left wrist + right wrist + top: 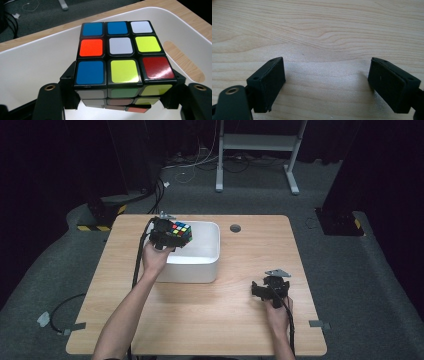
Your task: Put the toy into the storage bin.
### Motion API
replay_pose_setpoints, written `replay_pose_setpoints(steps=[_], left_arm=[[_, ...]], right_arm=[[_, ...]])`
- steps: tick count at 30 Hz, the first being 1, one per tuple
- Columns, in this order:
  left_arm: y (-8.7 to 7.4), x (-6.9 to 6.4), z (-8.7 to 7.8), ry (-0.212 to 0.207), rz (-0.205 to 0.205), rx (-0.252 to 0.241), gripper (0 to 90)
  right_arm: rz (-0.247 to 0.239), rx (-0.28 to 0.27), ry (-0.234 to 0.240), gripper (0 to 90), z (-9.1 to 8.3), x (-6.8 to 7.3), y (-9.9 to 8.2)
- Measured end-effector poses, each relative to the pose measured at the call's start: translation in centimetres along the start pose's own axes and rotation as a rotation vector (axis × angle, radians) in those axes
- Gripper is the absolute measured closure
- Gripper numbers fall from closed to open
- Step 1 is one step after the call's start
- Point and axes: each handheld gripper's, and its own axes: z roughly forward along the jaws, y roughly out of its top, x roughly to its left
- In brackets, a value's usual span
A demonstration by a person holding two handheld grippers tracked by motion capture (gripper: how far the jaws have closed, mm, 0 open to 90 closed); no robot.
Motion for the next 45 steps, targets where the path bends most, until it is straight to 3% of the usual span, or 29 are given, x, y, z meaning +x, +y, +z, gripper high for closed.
replay_pose_setpoints(steps=[7, 18, 26, 38, 41, 45], left_arm=[[0.1, 0.4, 0.4, 0.023, -0.015, 0.011, 33.3], [1.0, 0.2, 1.1, 0.054, 0.003, 0.082, 33.4], [1.0, 0.4, 1.5, 0.074, -0.015, 0.126, 33.4], [0.9, 0.1, 1.4, 0.079, -0.014, 0.135, 33.4], [0.8, -0.1, 1.4, 0.098, 0.010, 0.143, 33.4], [0.7, -0.3, 1.2, 0.089, 0.018, 0.142, 33.4]], right_arm=[[-0.002, 0.000, 0.000, 14.1, 0.0, 0.0, 0.0], [-0.001, 0.000, 0.000, 14.1, 0.0, 0.0, 0.0], [-0.001, 0.000, 0.000, 14.2, 0.0, 0.0, 0.0], [-0.002, 0.000, 0.000, 14.1, 0.0, 0.0, 0.0], [0.000, 0.000, 0.000, 14.1, 0.0, 0.0, 0.0], [0.003, 0.001, 0.000, 14.1, 0.0, 0.0, 0.0]])
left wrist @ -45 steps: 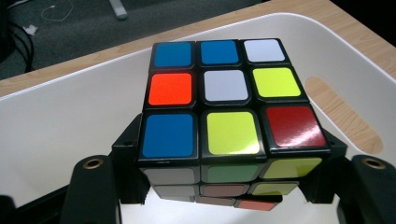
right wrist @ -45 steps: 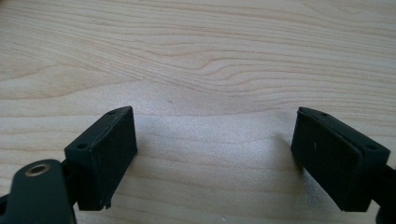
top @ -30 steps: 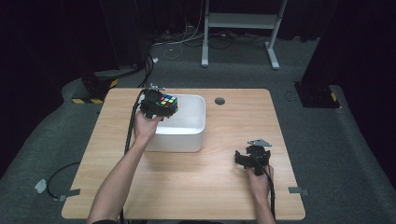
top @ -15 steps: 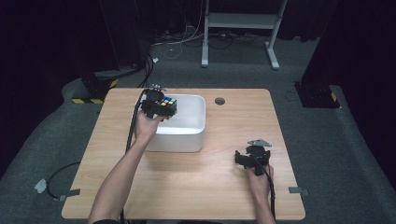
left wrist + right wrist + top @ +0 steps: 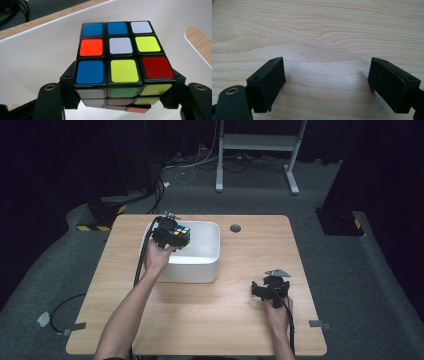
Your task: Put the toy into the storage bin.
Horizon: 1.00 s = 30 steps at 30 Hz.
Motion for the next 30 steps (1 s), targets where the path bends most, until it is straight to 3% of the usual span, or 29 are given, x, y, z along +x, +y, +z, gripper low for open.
replay_pose_setpoints(steps=[5, 18, 30], left_arm=[[-0.1, -0.2, -0.4, -0.043, -0.029, -0.016, 33.4], [-0.7, -0.8, -1.3, -0.033, -0.007, -0.026, 33.4], [-1.7, -0.6, -1.6, -0.040, -0.020, -0.034, 33.4]], right_arm=[[-0.005, -0.001, 0.000, 14.1, 0.0, 0.0, 0.0], [-0.003, 0.000, 0.000, 14.1, 0.0, 0.0, 0.0], [-0.003, -0.001, 0.000, 14.1, 0.0, 0.0, 0.0]])
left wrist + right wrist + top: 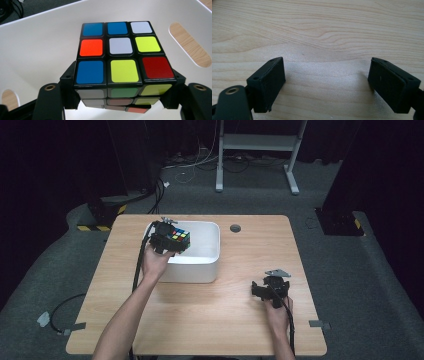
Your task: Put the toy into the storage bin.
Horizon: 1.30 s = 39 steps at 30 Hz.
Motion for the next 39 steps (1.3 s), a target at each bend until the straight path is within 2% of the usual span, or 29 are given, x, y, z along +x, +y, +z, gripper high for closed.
replay_pose_setpoints(steps=[19, 33, 39], left_arm=[[-1.0, -0.8, -1.2, -0.006, 0.023, -0.032, 33.4], [-1.9, -1.1, -1.7, -0.011, 0.024, -0.049, 33.4], [-2.3, -1.0, -1.9, -0.017, 0.011, -0.062, 33.4]], right_arm=[[0.000, 0.000, 0.000, 14.2, 0.0, 0.0, 0.0], [0.000, 0.001, 0.000, 14.2, 0.0, 0.0, 0.0], [0.002, 0.001, 0.001, 14.2, 0.0, 0.0, 0.0]])
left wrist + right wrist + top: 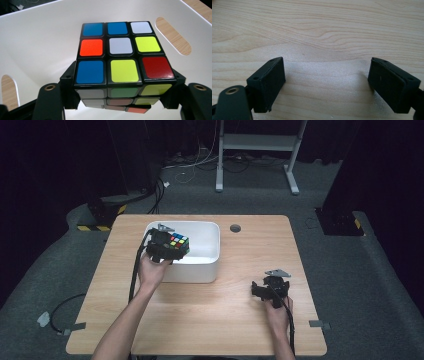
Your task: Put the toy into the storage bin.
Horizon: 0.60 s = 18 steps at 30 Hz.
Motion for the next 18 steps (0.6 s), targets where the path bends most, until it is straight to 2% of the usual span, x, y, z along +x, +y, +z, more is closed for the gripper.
replay_pose_setpoints(steps=[6, 18], left_arm=[[-0.5, 0.1, -0.3, -0.002, -0.017, -0.013, 33.3], [-1.3, -0.2, -0.7, 0.002, -0.019, -0.023, 33.3]], right_arm=[[0.000, -0.001, 0.000, 14.2, 0.0, 0.0, 0.0], [0.000, 0.000, 0.000, 14.2, 0.0, 0.0, 0.0]])
